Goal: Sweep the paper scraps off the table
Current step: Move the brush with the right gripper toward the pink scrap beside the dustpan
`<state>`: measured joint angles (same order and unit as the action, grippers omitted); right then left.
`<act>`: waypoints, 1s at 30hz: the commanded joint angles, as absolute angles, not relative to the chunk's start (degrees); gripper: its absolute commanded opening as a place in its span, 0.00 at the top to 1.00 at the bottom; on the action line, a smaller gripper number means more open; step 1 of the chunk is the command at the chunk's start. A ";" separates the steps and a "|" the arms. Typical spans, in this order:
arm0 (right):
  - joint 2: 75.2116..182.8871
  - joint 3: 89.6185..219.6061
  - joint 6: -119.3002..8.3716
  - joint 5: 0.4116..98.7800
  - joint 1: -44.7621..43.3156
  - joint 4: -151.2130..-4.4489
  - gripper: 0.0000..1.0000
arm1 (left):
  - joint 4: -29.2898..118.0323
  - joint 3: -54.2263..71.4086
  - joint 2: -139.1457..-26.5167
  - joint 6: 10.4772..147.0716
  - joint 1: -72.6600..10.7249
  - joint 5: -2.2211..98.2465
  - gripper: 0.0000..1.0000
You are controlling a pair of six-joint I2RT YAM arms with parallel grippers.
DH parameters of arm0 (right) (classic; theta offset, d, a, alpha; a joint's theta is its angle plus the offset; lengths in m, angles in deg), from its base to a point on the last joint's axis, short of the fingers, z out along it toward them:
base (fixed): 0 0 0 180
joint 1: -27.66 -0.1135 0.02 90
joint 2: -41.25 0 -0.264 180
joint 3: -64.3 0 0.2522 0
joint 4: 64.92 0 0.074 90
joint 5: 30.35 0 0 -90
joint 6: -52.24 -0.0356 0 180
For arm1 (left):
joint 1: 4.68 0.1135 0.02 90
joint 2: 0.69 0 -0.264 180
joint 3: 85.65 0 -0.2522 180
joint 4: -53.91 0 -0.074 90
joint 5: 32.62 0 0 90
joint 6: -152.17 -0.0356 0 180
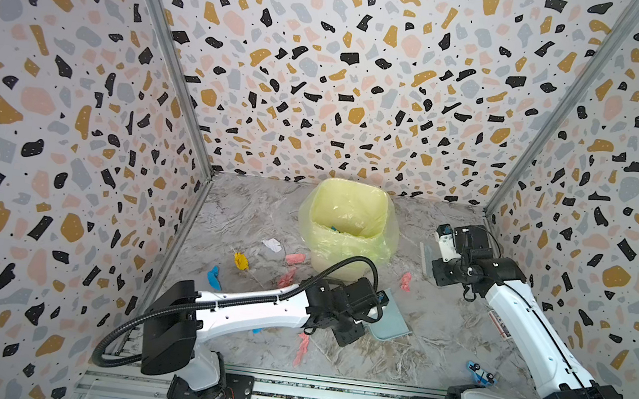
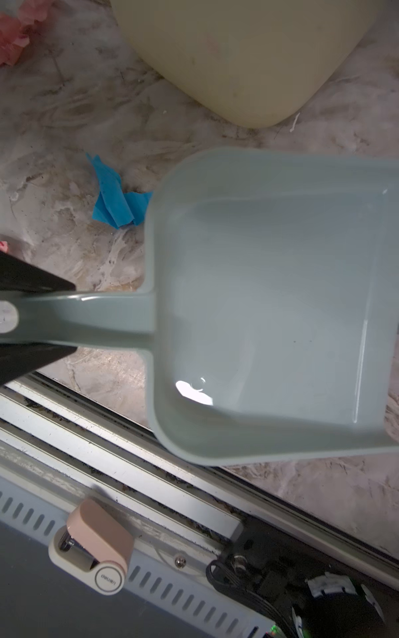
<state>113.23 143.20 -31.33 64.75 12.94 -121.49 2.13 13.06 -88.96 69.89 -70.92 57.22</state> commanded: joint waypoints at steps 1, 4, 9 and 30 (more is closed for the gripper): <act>112.43 141.88 -24.36 65.80 11.32 -118.07 1.00 | 3.59 14.21 -89.96 69.58 -71.12 57.85 0.93; 113.79 142.20 -21.06 68.66 9.82 -118.44 1.00 | 3.68 14.90 -90.89 69.32 -71.12 57.44 0.93; 116.64 142.02 -15.42 77.26 4.95 -118.30 1.00 | 3.77 16.29 -91.01 69.22 -70.95 56.88 0.94; 122.08 143.88 -13.31 79.34 -7.50 -130.90 1.00 | 4.73 21.88 -88.09 71.18 -70.34 56.64 0.94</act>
<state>124.14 141.98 -10.96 81.14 -5.49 -124.26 4.08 21.37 -89.53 70.59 -70.67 56.56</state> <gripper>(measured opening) 0.107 0.211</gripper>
